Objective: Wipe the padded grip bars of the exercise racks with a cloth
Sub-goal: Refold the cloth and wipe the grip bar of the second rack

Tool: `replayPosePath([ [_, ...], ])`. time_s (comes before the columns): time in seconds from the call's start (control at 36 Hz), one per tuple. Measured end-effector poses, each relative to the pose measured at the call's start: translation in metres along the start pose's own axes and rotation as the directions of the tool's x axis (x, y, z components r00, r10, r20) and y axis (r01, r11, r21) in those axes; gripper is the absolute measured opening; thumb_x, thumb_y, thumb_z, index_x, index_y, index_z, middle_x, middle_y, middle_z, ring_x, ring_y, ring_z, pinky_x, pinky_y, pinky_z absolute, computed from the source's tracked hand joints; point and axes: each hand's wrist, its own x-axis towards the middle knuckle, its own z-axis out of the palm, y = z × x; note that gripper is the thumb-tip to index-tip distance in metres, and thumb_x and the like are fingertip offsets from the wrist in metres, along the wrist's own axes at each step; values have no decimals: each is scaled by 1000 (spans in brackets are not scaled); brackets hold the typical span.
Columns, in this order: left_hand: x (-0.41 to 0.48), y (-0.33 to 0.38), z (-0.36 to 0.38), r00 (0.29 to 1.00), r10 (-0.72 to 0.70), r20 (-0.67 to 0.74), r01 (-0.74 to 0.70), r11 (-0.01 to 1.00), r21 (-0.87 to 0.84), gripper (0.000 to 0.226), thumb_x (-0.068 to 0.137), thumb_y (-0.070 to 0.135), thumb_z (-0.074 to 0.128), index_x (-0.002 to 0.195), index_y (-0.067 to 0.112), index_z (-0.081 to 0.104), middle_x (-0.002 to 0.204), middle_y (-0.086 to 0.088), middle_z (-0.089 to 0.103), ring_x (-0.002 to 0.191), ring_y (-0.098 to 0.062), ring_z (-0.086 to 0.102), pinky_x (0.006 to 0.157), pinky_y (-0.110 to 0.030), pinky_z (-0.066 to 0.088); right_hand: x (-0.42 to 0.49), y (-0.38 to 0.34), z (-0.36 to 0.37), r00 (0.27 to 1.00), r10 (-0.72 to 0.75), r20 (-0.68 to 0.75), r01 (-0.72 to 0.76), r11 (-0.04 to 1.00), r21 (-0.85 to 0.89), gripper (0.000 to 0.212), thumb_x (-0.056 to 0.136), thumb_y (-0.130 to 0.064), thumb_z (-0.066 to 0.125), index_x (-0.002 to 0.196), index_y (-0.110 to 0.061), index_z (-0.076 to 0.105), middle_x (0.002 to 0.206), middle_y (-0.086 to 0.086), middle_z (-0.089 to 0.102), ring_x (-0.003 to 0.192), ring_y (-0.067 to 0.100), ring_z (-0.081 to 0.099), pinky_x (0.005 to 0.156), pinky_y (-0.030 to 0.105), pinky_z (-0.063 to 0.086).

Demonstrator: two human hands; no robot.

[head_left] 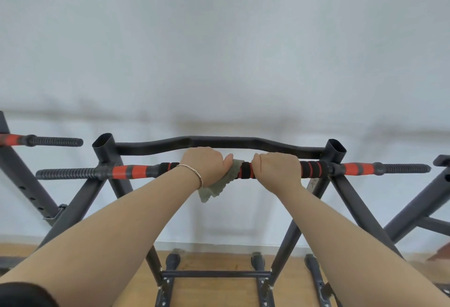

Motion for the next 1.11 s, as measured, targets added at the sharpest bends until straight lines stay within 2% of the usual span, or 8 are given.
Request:
replayPosePath([
  [0.08,-3,-2,3,999,-26,-41,27,999,19,69,99,53,11,55,18,51,52,3,52,49,-15,50,49,-28,29,-6,-5,4,993,85,-76,-80,995,65,27,72,-9,66,59,-17,44,48,-2,33,40,21,38,48,24,32],
  [0.19,-5,6,5,997,-38,-64,42,998,50,68,101,50,11,57,19,54,54,3,55,49,-15,51,48,-27,30,20,-1,-16,960,161,231,-198,968,151,12,83,-19,48,71,-16,46,62,-3,54,56,20,52,52,29,35],
  [0.36,-6,4,5,996,-36,-78,38,999,26,67,101,48,12,56,19,53,53,3,55,49,-15,51,48,-27,30,51,-9,-36,781,78,620,-426,792,437,49,96,-33,29,84,-5,68,58,6,71,52,19,71,64,31,55],
  [0.5,-8,2,1,995,14,-98,-9,998,55,64,100,46,10,58,19,50,53,4,52,47,-15,47,47,-27,26,36,-4,-26,941,23,336,-118,957,265,10,87,-16,47,77,-14,49,59,-1,62,47,19,55,52,29,43],
  [0.64,-13,-11,7,993,-9,-120,17,998,66,69,97,55,10,55,21,53,50,4,53,47,-14,52,48,-26,39,-2,-19,6,967,79,-243,-50,991,125,39,65,0,65,59,-18,31,47,-3,25,38,19,27,46,22,22],
  [0.83,-14,-9,4,988,101,-113,-79,979,186,39,98,37,18,98,22,54,60,3,49,50,-18,43,45,-26,29,24,-4,-6,983,124,136,-146,975,169,54,88,-58,27,65,-18,55,55,-6,57,56,20,57,51,27,33],
  [0.94,-12,-12,7,989,63,-136,-47,992,120,57,101,47,15,66,20,51,55,4,53,50,-16,50,49,-27,37,38,6,-17,885,125,448,-277,915,293,83,78,-78,15,66,-17,69,49,-8,66,47,12,67,60,29,45],
  [1.11,-13,-30,5,995,-35,-91,39,998,43,74,91,61,5,52,20,52,49,4,52,47,-14,50,47,-27,28,1,-4,6,976,129,-178,-113,989,94,62,90,-63,24,52,-18,44,44,-7,37,41,16,35,48,26,26],
])
